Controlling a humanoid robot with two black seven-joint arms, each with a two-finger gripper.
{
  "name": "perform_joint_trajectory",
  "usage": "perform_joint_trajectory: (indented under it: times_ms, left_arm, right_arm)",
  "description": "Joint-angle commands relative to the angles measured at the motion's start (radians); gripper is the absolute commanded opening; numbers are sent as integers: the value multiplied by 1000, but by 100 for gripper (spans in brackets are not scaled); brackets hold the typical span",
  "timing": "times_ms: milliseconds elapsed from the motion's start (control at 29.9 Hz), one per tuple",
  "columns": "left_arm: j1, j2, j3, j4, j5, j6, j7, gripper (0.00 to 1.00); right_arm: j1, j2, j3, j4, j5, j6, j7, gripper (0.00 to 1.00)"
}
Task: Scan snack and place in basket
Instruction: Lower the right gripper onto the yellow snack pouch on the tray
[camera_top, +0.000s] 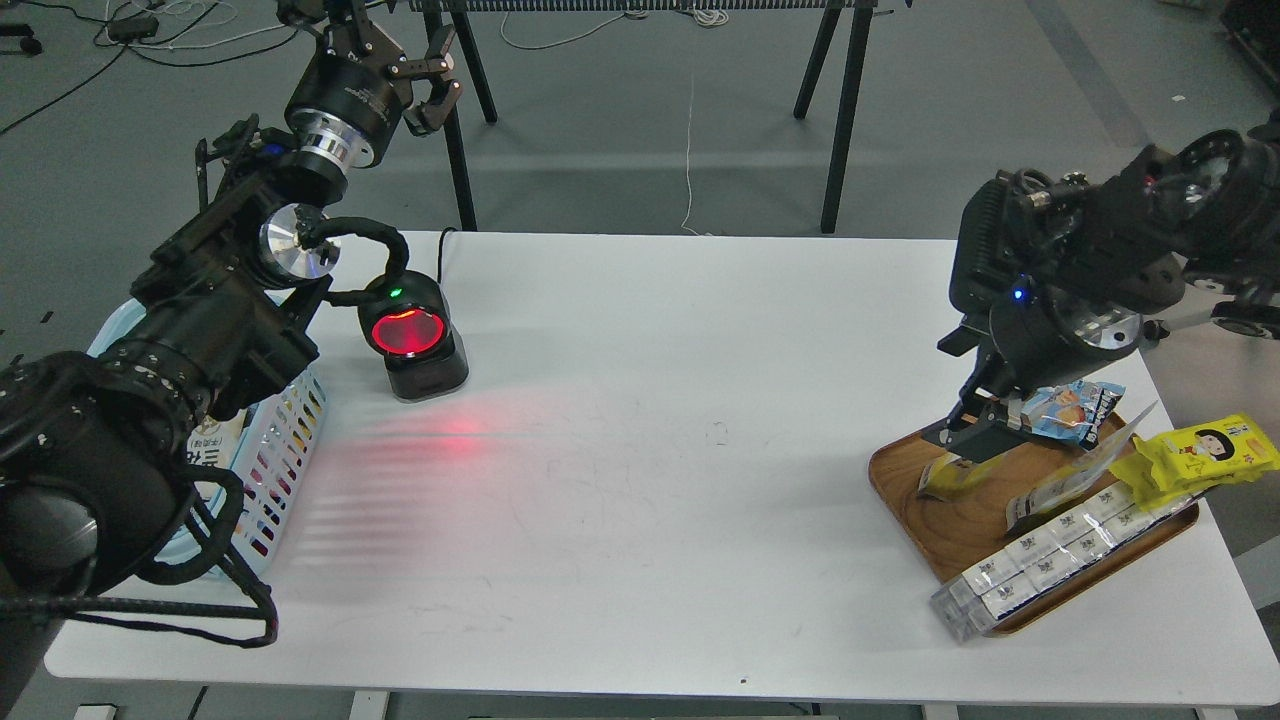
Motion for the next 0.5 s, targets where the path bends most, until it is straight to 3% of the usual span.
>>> perform_joint_trajectory:
  times_ms: [0,335,468]
  left_arm:
    - [2,-2,0,0,0,0,0,100]
    - [6,-5,-1,0,0,0,0,100]
    - [6,-3,-1,0,0,0,0,100]
  right_arm:
    - [-46,-18,-14,-13,-50,-29,0,92]
    - [-139,-16,-11,-136,-53,-58,0,87]
    - [-153,-15,-11,-149,-53,-60,0,75]
